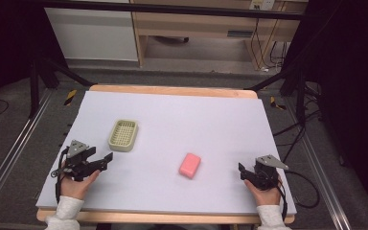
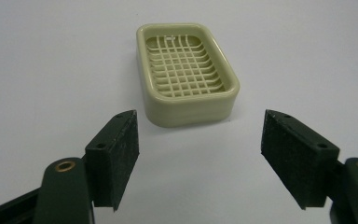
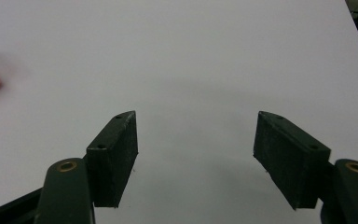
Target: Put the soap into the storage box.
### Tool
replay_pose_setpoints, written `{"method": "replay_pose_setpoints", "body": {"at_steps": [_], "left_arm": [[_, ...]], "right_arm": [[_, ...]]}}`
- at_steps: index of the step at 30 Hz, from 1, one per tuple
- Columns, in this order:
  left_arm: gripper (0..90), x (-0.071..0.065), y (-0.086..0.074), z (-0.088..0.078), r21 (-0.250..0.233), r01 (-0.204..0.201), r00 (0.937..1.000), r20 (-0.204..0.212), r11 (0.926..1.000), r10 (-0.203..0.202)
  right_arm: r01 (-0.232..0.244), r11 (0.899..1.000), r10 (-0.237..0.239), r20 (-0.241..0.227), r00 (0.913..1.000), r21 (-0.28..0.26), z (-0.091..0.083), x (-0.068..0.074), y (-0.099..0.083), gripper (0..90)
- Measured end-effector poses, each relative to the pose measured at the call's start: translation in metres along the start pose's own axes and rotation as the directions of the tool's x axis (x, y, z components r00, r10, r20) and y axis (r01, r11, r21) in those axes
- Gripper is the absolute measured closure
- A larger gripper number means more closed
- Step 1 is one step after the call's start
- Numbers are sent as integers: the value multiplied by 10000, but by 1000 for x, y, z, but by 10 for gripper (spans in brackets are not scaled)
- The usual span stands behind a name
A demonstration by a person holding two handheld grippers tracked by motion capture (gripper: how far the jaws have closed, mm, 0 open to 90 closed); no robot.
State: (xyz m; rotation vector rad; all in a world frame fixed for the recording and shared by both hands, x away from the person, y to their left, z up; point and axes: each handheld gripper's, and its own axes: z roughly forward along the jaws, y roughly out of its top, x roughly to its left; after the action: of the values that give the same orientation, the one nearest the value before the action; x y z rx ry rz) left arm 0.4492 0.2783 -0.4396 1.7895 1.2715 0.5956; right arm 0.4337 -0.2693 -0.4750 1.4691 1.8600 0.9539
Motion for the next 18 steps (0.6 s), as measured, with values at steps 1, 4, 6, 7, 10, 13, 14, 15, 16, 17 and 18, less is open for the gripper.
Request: {"method": "replay_pose_setpoints", "body": {"at_steps": [1,4,6,7,10,13,14,15,16,17,18], "left_arm": [[271,-2,2,0,15,-73,10000,31,10000,73],[271,-5,5,0,4,-148,9999,61,9999,148],[270,-7,9,0,19,-247,9996,110,9997,247],[270,-9,10,0,0,-224,9996,150,9997,224],[269,-14,16,1,-13,-361,9990,248,9993,361],[268,-18,19,3,2,-373,9987,335,9993,373],[267,-19,20,5,35,-399,9986,351,9992,397],[267,-21,21,6,91,-441,9982,403,9990,437],[267,-24,22,9,65,-419,9981,448,9991,416],[266,-26,23,10,124,-503,9976,487,9987,496],[265,-28,24,11,110,-509,9973,528,9986,503]], "right_arm": [[28,10000,-28,8,10000,-7,0,0,0,306],[-3,10000,2,-8,10000,-48,0,0,0,306],[-24,10000,24,3,10000,-77,0,-1,0,306],[-24,10000,24,3,10000,-77,0,-1,0,306],[-45,9999,45,22,10000,-114,0,-1,1,306],[-21,9999,21,12,10000,-151,0,-1,1,306],[-9,9999,9,-2,10000,-149,0,-1,1,306],[-8,9999,8,-32,10000,-147,1,0,1,306],[12,9999,-12,-46,10000,-149,1,0,2,307],[36,9999,-37,-53,10000,-163,1,0,2,309],[27,9999,-28,-66,10000,-158,1,0,2,309]]}}
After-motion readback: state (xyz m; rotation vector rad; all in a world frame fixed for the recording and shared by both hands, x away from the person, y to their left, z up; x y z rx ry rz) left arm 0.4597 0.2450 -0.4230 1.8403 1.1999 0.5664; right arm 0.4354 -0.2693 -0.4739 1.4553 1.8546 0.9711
